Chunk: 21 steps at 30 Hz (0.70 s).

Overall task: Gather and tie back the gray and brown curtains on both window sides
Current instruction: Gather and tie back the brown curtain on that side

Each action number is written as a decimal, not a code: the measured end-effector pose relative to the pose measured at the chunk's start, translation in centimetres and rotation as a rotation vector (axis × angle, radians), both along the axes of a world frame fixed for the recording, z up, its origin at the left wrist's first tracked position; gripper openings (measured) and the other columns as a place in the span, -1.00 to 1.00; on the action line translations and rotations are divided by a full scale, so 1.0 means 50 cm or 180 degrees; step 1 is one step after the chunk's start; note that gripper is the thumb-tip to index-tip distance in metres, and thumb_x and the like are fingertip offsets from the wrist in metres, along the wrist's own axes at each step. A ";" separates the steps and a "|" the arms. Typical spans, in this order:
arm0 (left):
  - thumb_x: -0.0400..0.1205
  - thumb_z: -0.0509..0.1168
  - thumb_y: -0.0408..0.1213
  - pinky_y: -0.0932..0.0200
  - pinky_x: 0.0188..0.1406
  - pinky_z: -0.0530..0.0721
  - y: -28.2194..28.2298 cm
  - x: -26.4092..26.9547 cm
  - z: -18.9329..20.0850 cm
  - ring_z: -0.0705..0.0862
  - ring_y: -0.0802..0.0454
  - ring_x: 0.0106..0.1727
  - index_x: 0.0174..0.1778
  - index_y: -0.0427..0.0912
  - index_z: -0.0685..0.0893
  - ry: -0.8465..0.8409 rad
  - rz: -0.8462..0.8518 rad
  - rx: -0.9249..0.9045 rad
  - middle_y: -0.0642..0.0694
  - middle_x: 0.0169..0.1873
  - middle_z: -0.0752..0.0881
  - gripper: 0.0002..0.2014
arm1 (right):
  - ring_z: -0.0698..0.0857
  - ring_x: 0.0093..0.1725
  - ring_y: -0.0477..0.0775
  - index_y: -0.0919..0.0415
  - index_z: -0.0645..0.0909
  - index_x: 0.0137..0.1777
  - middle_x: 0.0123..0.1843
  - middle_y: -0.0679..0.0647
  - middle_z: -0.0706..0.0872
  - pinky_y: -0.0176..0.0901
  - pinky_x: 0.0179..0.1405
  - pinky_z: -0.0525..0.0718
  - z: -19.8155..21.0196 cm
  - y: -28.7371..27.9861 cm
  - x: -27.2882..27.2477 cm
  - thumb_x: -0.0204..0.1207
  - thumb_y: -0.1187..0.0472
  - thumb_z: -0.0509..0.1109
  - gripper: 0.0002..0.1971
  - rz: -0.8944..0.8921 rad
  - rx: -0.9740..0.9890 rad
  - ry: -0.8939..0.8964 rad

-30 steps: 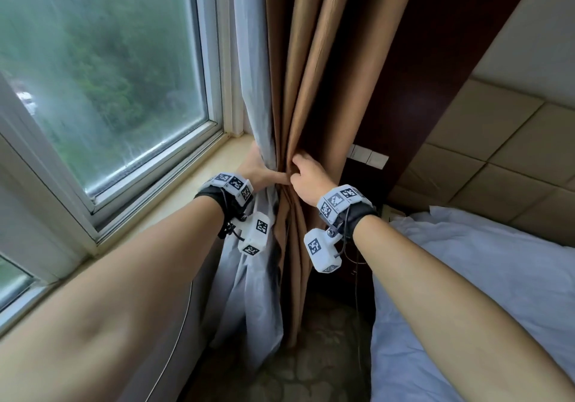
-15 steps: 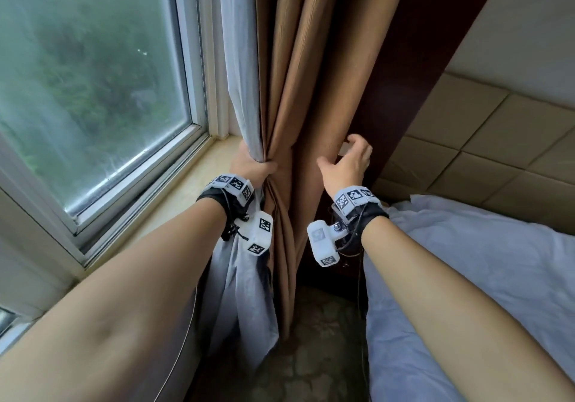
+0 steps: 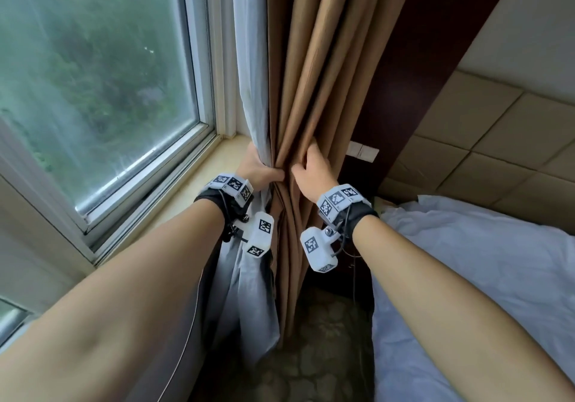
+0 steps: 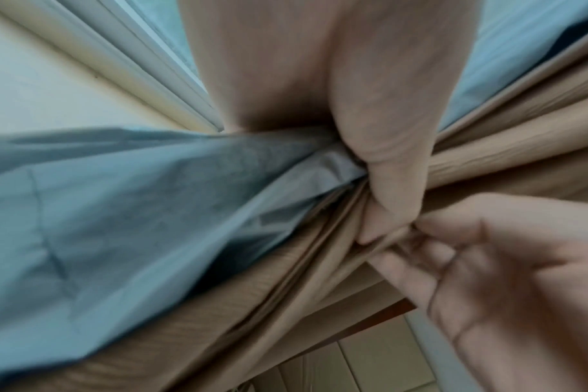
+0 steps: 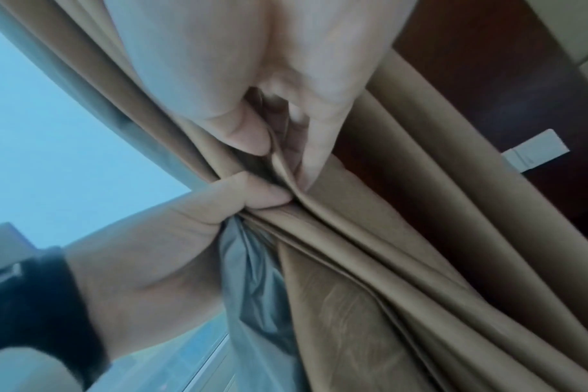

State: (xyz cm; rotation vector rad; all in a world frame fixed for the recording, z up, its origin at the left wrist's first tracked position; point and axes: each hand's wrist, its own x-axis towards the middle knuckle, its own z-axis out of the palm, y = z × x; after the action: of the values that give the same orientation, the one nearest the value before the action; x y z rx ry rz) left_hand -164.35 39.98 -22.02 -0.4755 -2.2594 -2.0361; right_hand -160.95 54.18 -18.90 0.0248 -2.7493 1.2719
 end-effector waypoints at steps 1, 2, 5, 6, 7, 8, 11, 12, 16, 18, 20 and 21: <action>0.22 0.51 -0.62 0.45 -0.12 0.66 0.002 0.003 0.000 0.74 0.32 -0.05 0.22 -0.37 0.59 0.0032 -0.0048 -0.0003 -0.30 0.05 0.75 -0.40 | 0.54 0.42 0.27 0.17 0.26 0.64 0.42 0.26 0.58 -0.09 0.43 0.46 0.004 -0.004 -0.002 0.59 0.34 0.22 -0.41 0.0072 0.0028 -0.0016; 0.23 0.58 -0.61 0.44 -0.04 0.65 0.006 0.006 -0.002 0.74 0.26 0.05 0.29 -0.38 0.58 0.0085 -0.0072 -0.0024 -0.30 0.12 0.75 -0.33 | 0.56 0.40 0.29 0.15 0.32 0.60 0.39 0.26 0.61 -0.06 0.44 0.49 0.005 -0.007 -0.003 0.57 0.35 0.21 -0.43 0.0150 0.0060 0.0007; 0.26 0.64 -0.55 0.40 0.11 0.62 0.018 0.003 -0.010 0.71 0.17 0.22 0.39 -0.36 0.53 0.0171 -0.0009 -0.0056 -0.24 0.18 0.73 -0.25 | 0.60 0.38 0.28 0.14 0.48 0.48 0.34 0.24 0.68 -0.02 0.47 0.50 0.005 -0.004 -0.009 0.54 0.39 0.17 -0.50 0.0353 0.0061 0.0078; 0.27 0.64 -0.52 0.34 0.10 0.65 0.023 0.003 -0.011 0.72 0.13 0.21 0.36 -0.35 0.56 0.0172 0.0078 -0.0111 -0.24 0.15 0.74 -0.29 | 0.61 0.39 0.25 0.14 0.52 0.46 0.34 0.21 0.70 -0.02 0.50 0.48 0.003 0.004 -0.015 0.53 0.41 0.16 -0.50 0.0459 -0.0010 0.0064; 0.28 0.62 -0.50 0.28 0.07 0.68 0.029 0.004 -0.009 0.74 0.12 0.15 0.28 -0.34 0.61 0.0131 0.0201 -0.0156 -0.25 0.10 0.76 -0.37 | 0.63 0.37 0.21 0.15 0.58 0.41 0.31 0.18 0.73 0.01 0.53 0.47 -0.002 0.015 -0.021 0.51 0.42 0.14 -0.51 0.0601 -0.0151 0.0035; 0.30 0.58 -0.50 0.27 0.00 0.69 0.035 0.003 -0.010 0.75 0.19 0.06 0.18 -0.33 0.64 0.0091 0.0329 -0.0204 -0.24 0.01 0.77 -0.48 | 0.68 0.33 0.17 0.17 0.64 0.31 0.23 0.14 0.77 0.05 0.51 0.51 -0.008 0.027 -0.027 0.48 0.43 0.14 -0.54 0.0716 -0.0337 0.0002; 0.39 0.46 -0.58 0.54 -0.26 0.58 0.058 0.007 -0.013 0.66 0.47 -0.25 0.09 -0.26 0.62 -0.0214 0.0835 -0.0335 0.01 -0.20 0.68 -0.62 | 0.75 0.09 0.10 0.20 0.70 0.04 -0.02 0.08 0.79 -0.11 0.30 0.64 -0.025 0.071 -0.043 0.49 0.52 0.16 -0.65 0.0491 -0.0679 0.0065; 0.39 0.46 -0.53 0.50 -0.26 0.59 0.064 0.008 -0.015 0.64 0.43 -0.23 0.18 -0.23 0.61 -0.0344 0.0975 -0.0375 0.02 -0.16 0.68 -0.57 | 0.74 0.05 0.13 0.28 0.69 0.04 -0.02 0.15 0.78 -0.31 0.14 0.63 -0.025 0.085 -0.044 0.50 0.53 0.19 -0.70 0.0251 -0.0689 0.0106; 0.38 0.48 -0.41 0.32 -0.23 0.54 0.078 0.008 -0.020 0.64 0.17 -0.11 0.32 -0.16 0.57 -0.0605 0.1223 -0.0536 -0.03 0.00 0.70 -0.44 | 0.73 0.02 0.15 0.27 0.54 0.30 0.14 0.15 0.72 -0.27 0.03 0.64 -0.030 0.145 -0.074 0.50 0.30 0.40 -0.64 -0.0456 -0.0525 -0.0068; 0.37 0.49 -0.40 0.23 -0.12 0.53 0.084 0.012 -0.019 0.65 0.02 -0.01 0.34 -0.19 0.57 -0.0673 0.1269 -0.0596 -0.05 0.03 0.69 -0.43 | 0.76 0.03 0.21 0.16 0.44 0.43 0.20 0.09 0.64 0.07 0.06 0.78 -0.024 0.152 -0.089 0.42 0.18 0.47 -0.44 -0.0461 -0.0580 -0.0180; 0.30 0.49 -0.31 0.16 -0.01 0.53 0.088 0.017 -0.016 0.66 -0.05 0.07 0.36 -0.19 0.57 -0.0747 0.1341 -0.0610 -0.06 0.06 0.70 -0.35 | 0.78 -0.11 0.20 0.17 0.38 0.54 0.25 0.12 0.59 -0.08 -0.27 0.84 -0.015 0.151 -0.107 0.49 0.25 0.45 -0.40 -0.0263 -0.0854 -0.0282; 0.26 0.48 -0.27 0.14 0.02 0.53 0.089 0.019 -0.017 0.67 -0.06 0.09 0.37 -0.18 0.57 -0.0763 0.1380 -0.0577 -0.07 0.07 0.71 -0.31 | 0.77 -0.27 0.14 0.24 0.43 0.51 0.23 0.21 0.63 -0.23 -0.45 0.79 -0.010 0.151 -0.118 0.55 0.33 0.39 -0.49 -0.0166 -0.0971 -0.0371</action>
State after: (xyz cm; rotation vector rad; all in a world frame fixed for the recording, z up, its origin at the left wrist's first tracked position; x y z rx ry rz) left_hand -163.39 44.45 -22.87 0.2513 -2.4179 -1.7555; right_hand -166.83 61.73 -19.39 -0.1505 -2.5942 1.7118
